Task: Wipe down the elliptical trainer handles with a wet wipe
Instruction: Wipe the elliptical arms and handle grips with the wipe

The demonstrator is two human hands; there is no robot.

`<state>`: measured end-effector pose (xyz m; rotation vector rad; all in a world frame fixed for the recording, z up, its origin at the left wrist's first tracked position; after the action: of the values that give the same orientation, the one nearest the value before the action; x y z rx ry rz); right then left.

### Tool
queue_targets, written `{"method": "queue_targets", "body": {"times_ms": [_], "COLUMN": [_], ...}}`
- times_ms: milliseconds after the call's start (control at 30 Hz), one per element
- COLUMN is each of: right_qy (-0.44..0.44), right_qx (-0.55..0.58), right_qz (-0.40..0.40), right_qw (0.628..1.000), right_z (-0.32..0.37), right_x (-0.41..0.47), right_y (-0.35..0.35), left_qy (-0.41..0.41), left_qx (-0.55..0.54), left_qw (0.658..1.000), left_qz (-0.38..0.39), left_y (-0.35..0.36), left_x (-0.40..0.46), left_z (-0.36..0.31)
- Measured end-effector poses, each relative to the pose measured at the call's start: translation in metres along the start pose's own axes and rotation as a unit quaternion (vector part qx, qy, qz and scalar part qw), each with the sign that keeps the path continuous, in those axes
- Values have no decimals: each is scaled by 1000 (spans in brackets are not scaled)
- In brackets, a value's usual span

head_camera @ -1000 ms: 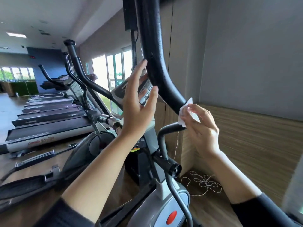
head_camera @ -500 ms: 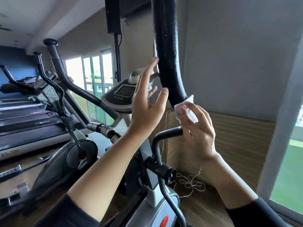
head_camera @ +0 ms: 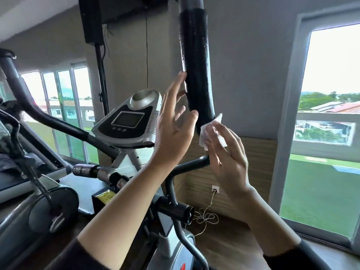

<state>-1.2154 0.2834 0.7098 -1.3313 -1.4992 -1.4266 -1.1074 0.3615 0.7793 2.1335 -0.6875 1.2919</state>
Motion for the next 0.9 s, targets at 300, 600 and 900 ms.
{"method": "queue_targets", "body": {"times_ms": [300, 600, 900], "right_qy": [24, 43, 64], "right_qx": [-54, -76, -56], "right_qz": [6, 10, 22], "right_qw": [998, 996, 996], "right_z": [21, 32, 37], "right_x": [32, 49, 54], "right_y": [5, 9, 14], "left_qy": [-11, -37, -30], "left_qx": [-21, -59, -83], "left_qw": [999, 996, 993], "left_qz": [30, 52, 73], "left_y": [-4, -4, -6], "left_x": [14, 27, 44], "left_z": [-2, -6, -11]}}
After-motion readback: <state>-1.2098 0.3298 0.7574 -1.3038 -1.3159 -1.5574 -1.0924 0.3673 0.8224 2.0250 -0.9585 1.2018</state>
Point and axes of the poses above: each hand's wrist, its own x-axis towards the middle knuckle, its own y-axis out of the palm, z = x × y, the point moved 7 cm from there along x, towards the middle knuckle, and after that the axes turned 13 degrees about -z, right-handed, at the moved point
